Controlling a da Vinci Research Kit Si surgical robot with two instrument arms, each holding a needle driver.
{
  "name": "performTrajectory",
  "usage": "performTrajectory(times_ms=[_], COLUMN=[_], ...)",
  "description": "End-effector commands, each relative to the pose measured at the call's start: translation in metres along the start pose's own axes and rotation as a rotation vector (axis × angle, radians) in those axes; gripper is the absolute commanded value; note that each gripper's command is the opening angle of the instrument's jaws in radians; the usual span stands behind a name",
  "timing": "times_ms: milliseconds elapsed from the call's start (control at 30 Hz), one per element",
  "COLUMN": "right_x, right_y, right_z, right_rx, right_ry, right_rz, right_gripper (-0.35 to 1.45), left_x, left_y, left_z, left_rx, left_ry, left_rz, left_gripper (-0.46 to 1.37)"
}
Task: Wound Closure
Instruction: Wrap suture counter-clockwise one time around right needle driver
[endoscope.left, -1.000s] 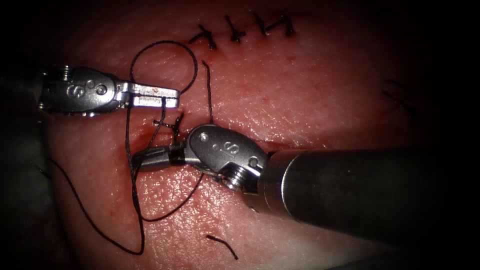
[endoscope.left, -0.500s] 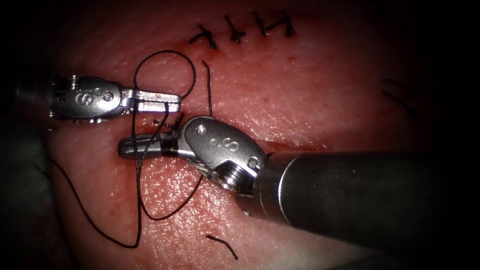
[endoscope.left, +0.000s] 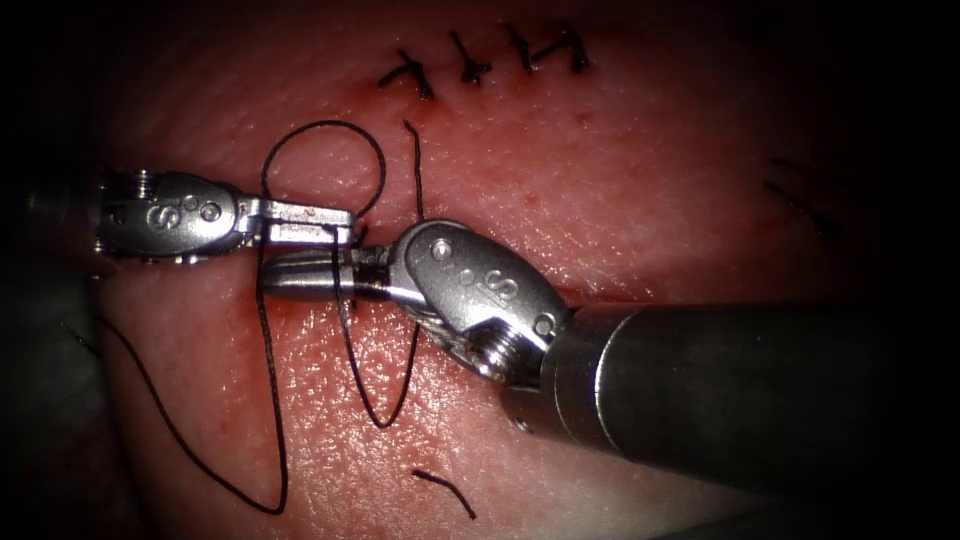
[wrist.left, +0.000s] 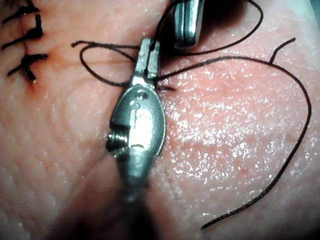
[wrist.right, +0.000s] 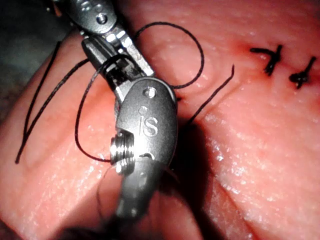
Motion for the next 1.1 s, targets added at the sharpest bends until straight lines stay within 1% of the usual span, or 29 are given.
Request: performTrajectory(times_ms=[33,133,167,200,267,333,433,467,500,533,567,600,633,700,733,867,1100], right_x=[-0.0001,0.0,-0.0001,-0.0003,-0.0006,-0.001,-0.0015,-0.0017,-0.0019,-0.002,-0.0021,-0.0022,-0.0023,-0.0025,-0.0026,-0.0026,-0.0025], right_y=[-0.0002,-0.0001,-0.0002,-0.0003,-0.0005,-0.0008,-0.0011,-0.0012,-0.0013,-0.0014,-0.0015,-0.0016,-0.0016,-0.0018,-0.002,-0.0022,-0.0022], right_z=[0.0002,-0.0001,-0.0002,-0.0003,-0.0004,-0.0004,-0.0004,-0.0005,-0.0006,-0.0006,-0.0008,-0.0009,-0.001,-0.0013,-0.0015,-0.0021,-0.0029], right_rx=[-0.022,-0.09,-0.11,-0.15,-0.19,-0.267,-0.354,-0.394,-0.459,-0.485,-0.545,-0.583,-0.602,-0.649,-0.684,-0.742,-0.854], right_ry=[0.021,0.054,0.053,0.05,0.05,0.053,0.025,0.006,-0.014,-0.021,-0.017,-0.005,0.0,0.009,0.0,-0.009,0.029], right_rz=[0.004,-0.003,0.011,0.033,0.053,0.081,0.12,0.135,0.176,0.189,0.245,0.291,0.31,0.346,0.35,0.34,0.375], right_gripper=[-0.35,-0.35,-0.35,-0.35,-0.35,-0.35,-0.35,-0.35,-0.35,-0.35,-0.35,-0.35,-0.35,-0.35,-0.35,-0.35,-0.35], left_x=[-0.0001,-0.0003,-0.0003,-0.0004,-0.0005,-0.0005,-0.0005,-0.0005,-0.0004,-0.0004,-0.0003,-0.0002,-0.0002,0.0,0.0001,0.0002,-0.0003], left_y=[0.0002,0.0006,0.0007,0.0009,0.0012,0.0017,0.0027,0.0031,0.0038,0.0041,0.0047,0.0052,0.0053,0.0062,0.0067,0.0075,0.009], left_z=[0.0,-0.0002,-0.0002,-0.0003,-0.0002,-0.0001,0.0,0.0,0.0,0.0,0.0,0.0,0.0,0.0,0.0,-0.0001,0.0004], left_rx=[-0.001,-0.002,0.004,0.024,0.04,0.071,0.114,0.142,0.191,0.211,0.251,0.285,0.293,0.345,0.371,0.442,0.564], left_ry=[-0.002,-0.002,-0.005,-0.012,-0.019,-0.03,-0.047,-0.057,-0.076,-0.083,-0.095,-0.108,-0.111,-0.131,-0.14,-0.166,-0.205], left_rz=[0.003,0.001,0.002,0.004,0.005,0.008,0.005,0.006,0.007,0.001,0.007,0.014,0.014,0.014,0.015,0.015,0.019], left_gripper=[-0.35,-0.35,-0.35,-0.35,-0.35,-0.35,-0.35,-0.35,-0.35,-0.35,-0.35,-0.35,-0.35,-0.35,-0.35,-0.35,-0.35])
